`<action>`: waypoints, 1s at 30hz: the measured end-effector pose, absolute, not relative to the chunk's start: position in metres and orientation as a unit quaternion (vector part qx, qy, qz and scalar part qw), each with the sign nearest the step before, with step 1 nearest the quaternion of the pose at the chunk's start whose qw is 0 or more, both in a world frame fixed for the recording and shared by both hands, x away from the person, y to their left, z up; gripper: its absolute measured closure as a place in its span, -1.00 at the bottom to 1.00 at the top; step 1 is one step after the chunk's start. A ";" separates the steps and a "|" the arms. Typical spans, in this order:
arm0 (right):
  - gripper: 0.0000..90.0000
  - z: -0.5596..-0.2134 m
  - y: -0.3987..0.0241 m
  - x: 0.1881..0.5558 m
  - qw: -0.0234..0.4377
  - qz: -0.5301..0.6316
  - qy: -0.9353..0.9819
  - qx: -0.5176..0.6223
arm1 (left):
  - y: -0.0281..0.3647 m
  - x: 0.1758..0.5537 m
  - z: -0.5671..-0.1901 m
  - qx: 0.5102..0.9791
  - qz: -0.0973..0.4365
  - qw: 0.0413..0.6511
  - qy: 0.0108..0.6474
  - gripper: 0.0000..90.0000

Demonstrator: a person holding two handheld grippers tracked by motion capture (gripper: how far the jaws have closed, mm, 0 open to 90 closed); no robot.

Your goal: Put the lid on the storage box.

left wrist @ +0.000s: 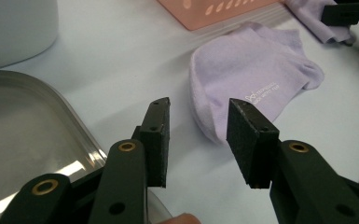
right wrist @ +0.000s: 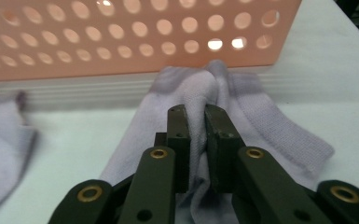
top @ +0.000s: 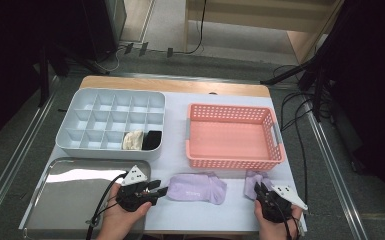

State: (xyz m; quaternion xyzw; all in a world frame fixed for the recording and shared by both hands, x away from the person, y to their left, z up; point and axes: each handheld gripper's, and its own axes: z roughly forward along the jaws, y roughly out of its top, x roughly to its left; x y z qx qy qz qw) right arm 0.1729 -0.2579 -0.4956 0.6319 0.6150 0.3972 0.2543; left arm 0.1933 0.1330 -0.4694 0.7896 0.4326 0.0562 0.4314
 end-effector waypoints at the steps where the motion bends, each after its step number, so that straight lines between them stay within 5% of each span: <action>1: 0.83 -0.493 -0.254 0.171 0.254 0.404 0.616 0.627 | 0.133 0.193 -0.470 0.790 0.056 0.432 0.432 0.35; 14: 0.81 -0.465 -0.180 0.145 0.247 0.463 0.662 0.535 | 0.133 0.193 -0.470 0.786 0.053 0.436 0.434 0.37; 18: 0.40 -0.478 -0.158 0.148 0.233 0.459 0.699 0.497 | 0.132 0.193 -0.470 0.788 0.051 0.435 0.433 0.36; 20: 0.25 -0.479 -0.159 0.147 0.220 0.484 0.687 0.495 | 0.133 0.192 -0.470 0.787 0.052 0.435 0.434 0.36; 26: 0.35 -0.474 -0.190 0.146 0.217 0.476 0.650 0.552 | 0.133 0.193 -0.470 0.785 0.051 0.436 0.437 0.35; 30: 0.24 -0.485 -0.196 0.149 0.200 0.440 0.659 0.577 | 0.134 0.193 -0.470 0.784 0.051 0.437 0.437 0.35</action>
